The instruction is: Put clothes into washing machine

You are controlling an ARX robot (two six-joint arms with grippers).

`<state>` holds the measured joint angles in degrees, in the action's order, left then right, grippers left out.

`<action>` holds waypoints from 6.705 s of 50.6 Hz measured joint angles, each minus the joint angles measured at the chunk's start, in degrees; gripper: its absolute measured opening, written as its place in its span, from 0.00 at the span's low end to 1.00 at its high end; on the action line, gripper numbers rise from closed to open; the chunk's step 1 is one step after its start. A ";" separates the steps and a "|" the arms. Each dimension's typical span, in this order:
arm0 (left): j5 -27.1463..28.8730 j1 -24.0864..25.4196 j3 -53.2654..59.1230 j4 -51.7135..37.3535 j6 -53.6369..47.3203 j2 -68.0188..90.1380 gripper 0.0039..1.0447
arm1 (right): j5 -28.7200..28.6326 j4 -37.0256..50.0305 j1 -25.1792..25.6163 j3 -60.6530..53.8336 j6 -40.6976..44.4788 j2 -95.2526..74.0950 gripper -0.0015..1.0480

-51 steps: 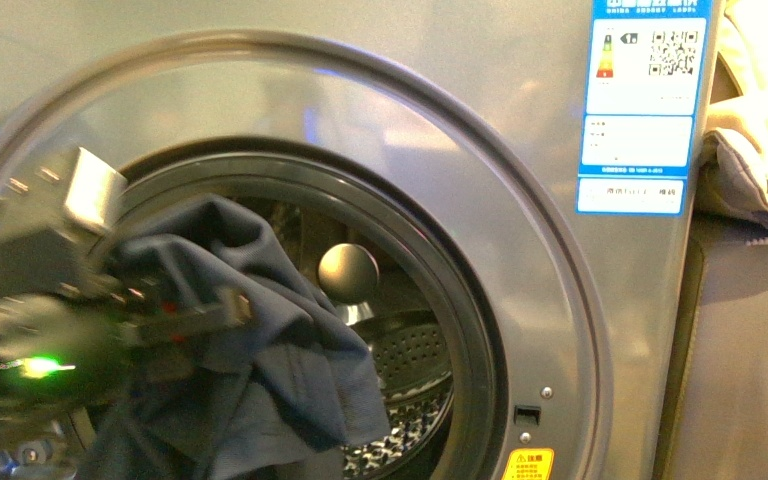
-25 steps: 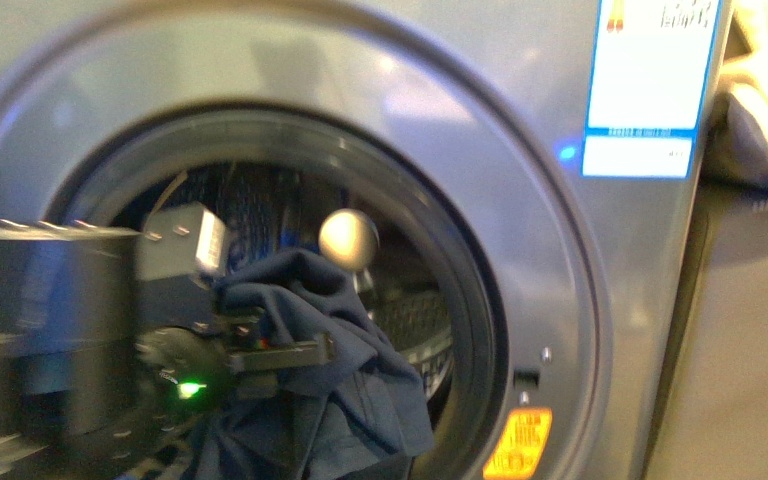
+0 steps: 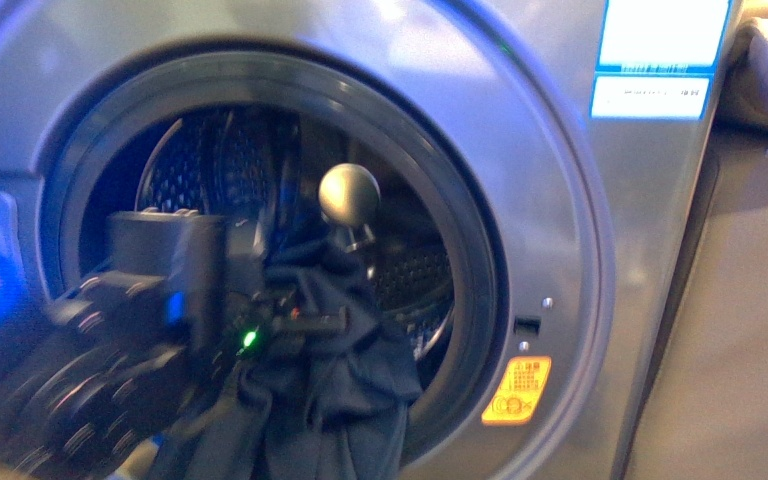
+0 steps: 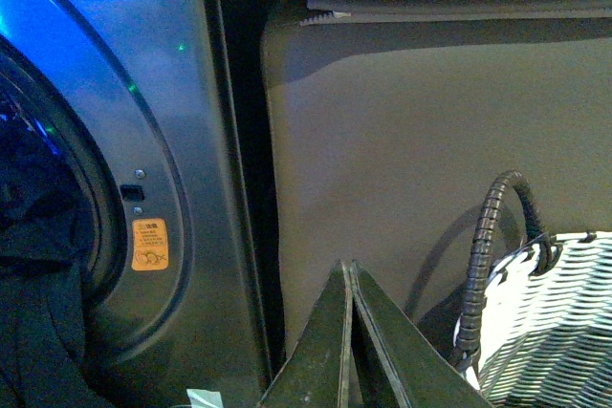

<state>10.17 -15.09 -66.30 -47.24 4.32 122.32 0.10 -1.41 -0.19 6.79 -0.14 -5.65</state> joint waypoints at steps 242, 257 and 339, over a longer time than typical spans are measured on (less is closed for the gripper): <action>-10.67 0.50 13.92 24.68 -10.54 -38.64 0.94 | 0.00 1.20 0.04 -6.47 0.00 5.40 0.02; -10.60 -1.55 12.92 34.80 -11.91 -55.08 0.94 | 0.00 1.20 0.04 -6.47 0.00 5.40 0.02; -9.60 14.99 54.77 44.44 -4.24 -107.78 0.03 | 0.02 1.20 0.04 -6.47 0.00 5.40 0.02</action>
<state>0.58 -0.10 -11.53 -2.81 0.08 14.55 0.12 -0.21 -0.14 0.32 -0.14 -0.25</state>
